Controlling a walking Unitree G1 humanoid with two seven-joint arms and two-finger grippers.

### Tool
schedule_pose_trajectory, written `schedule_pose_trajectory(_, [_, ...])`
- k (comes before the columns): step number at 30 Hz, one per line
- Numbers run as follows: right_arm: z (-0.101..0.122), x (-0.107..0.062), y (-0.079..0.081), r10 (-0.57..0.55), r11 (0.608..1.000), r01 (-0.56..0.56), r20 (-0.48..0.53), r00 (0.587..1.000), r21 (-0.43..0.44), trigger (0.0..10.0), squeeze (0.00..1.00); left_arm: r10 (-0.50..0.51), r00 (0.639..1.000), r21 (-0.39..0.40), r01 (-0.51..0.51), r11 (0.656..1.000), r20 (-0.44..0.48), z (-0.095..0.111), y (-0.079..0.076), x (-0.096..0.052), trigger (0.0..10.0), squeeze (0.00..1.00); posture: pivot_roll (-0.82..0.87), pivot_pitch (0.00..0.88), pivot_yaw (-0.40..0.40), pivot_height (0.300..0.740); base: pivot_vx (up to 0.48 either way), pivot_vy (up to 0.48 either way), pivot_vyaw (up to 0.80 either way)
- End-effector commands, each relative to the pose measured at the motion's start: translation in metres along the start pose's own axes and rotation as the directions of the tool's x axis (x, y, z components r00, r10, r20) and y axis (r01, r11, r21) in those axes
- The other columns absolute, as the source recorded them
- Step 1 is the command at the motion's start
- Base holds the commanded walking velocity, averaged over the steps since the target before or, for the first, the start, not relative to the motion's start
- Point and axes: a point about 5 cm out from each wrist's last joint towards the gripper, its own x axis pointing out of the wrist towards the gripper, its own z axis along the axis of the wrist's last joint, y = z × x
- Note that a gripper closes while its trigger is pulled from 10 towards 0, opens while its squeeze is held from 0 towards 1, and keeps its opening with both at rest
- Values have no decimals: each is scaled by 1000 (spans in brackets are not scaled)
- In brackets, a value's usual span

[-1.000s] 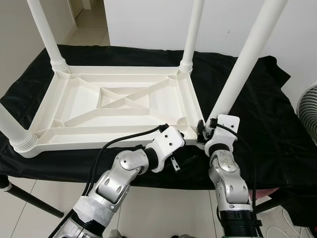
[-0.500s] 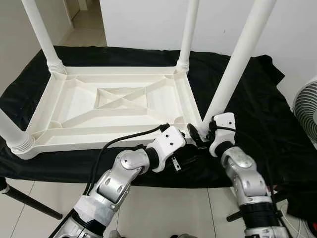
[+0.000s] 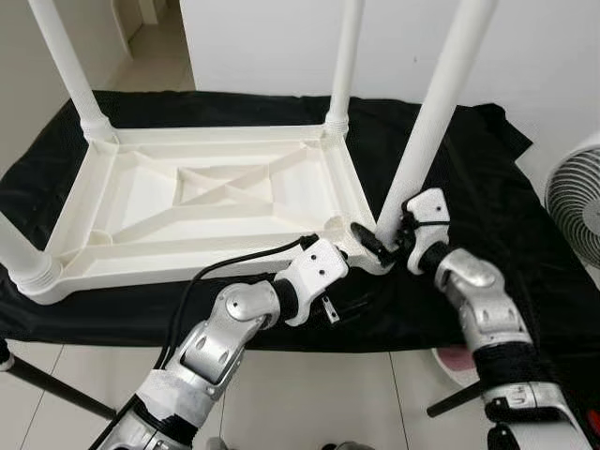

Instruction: Building children table

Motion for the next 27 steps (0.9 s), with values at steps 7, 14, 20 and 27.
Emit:
schedule_pose_trajectory(7, [-14, 1, -1, 90, 996, -90, -60, 994, 9, 3490, 0, -10, 1000, 9, 10, 1000, 1, 3, 0, 1, 10000, 0, -118, 54, 9, 740, 0, 0, 0])
schedule_pose_trajectory(14, [-23, -2, 4, 147, 989, -145, -70, 987, 40, 0, 0, -8, 1000, 5, 8, 1000, 3, 3, -1, 2, 10000, 0, -117, 59, 4, 740, 0, 0, 0])
schedule_pose_trajectory(20, [-25, -3, 3, 168, 985, -165, -47, 985, 59, 0, 0, -9, 1000, 2, 9, 1000, 6, 3, -2, 3, 10000, 0, -125, 58, 4, 740, 0, 0, 0])
schedule_pose_trajectory(27, [-25, 1, 3, 58, 995, -53, -59, 997, 86, 10000, 0, -8, 1000, 4, 8, 1000, 8, 3, -1, 3, 10000, 0, -126, 52, -2, 740, 0, 0, 0])
